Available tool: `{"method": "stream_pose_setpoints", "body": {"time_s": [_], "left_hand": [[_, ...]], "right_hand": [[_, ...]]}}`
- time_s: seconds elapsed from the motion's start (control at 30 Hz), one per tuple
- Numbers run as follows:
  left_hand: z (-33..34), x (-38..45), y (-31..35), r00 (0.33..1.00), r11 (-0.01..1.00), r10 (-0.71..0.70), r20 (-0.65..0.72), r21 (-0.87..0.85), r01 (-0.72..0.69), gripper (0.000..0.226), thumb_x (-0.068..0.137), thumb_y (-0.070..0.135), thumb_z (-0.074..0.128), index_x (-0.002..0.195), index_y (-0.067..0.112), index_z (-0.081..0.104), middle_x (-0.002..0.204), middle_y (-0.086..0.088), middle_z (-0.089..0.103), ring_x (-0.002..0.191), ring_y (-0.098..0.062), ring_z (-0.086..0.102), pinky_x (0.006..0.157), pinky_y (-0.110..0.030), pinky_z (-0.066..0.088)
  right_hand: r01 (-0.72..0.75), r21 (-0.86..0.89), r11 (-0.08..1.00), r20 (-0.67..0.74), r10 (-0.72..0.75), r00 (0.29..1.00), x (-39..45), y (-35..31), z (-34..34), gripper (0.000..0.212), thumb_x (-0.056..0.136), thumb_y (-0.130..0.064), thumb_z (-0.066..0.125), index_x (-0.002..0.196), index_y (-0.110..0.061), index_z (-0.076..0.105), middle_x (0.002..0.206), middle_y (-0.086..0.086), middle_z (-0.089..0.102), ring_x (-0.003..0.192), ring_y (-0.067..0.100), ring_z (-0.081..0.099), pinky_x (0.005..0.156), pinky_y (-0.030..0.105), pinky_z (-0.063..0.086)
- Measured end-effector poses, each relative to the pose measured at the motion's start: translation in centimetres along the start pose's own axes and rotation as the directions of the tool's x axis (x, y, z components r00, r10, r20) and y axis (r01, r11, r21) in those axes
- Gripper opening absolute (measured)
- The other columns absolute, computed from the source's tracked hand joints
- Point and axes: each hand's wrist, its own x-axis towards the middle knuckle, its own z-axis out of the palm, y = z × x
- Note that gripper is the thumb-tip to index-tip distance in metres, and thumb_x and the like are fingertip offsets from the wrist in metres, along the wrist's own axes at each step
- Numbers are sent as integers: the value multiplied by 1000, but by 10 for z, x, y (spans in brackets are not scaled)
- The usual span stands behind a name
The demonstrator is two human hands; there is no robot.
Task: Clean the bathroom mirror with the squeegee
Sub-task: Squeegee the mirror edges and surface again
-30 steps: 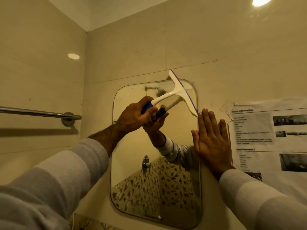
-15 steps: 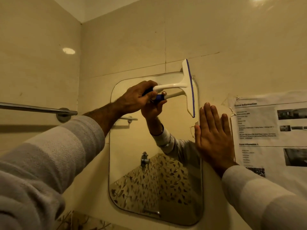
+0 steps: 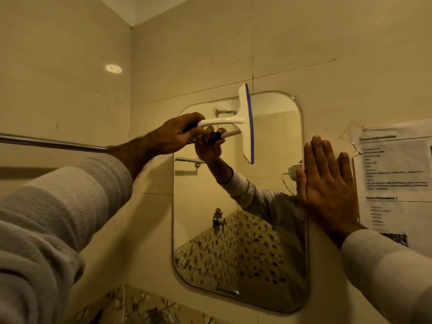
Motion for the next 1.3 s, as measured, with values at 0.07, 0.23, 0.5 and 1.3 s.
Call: {"method": "stream_pose_setpoints", "body": {"time_s": [0.07,0.23,0.5,1.3], "left_hand": [[-7,-10,-11,1000,999,-17,-4,50,17,14,101,27,48,111,36,50,87,24,59,81,9,57,69,-9,44],[-22,-29,-34,998,989,-63,15,132,60,17,101,27,49,113,39,48,88,17,54,78,2,52,71,-22,42],[-42,-54,-58,993,964,-120,10,242,114,14,101,27,50,113,34,49,90,7,55,80,-12,53,73,-28,45],[-78,-90,-74,978,845,-209,-8,503,184,19,100,33,50,116,23,53,94,1,62,70,-9,56,69,-33,43]], "right_hand": [[-1,9,1000,5,1,1000,0,0,-2,65,101,-44,12,158,-13,7,166,4,-7,154,20,-7,126,47,3],[3,19,1000,23,-3,1000,-1,0,-8,66,101,-43,14,158,-12,7,166,5,-6,154,20,-7,125,48,2],[3,39,999,26,-4,1000,-2,-3,-13,66,100,-42,16,158,-11,8,166,6,-6,154,20,-8,125,48,2],[1,16,1000,-1,-1,1000,-2,-6,-13,66,100,-41,17,158,-10,8,166,6,-5,154,21,-7,125,47,0]]}}
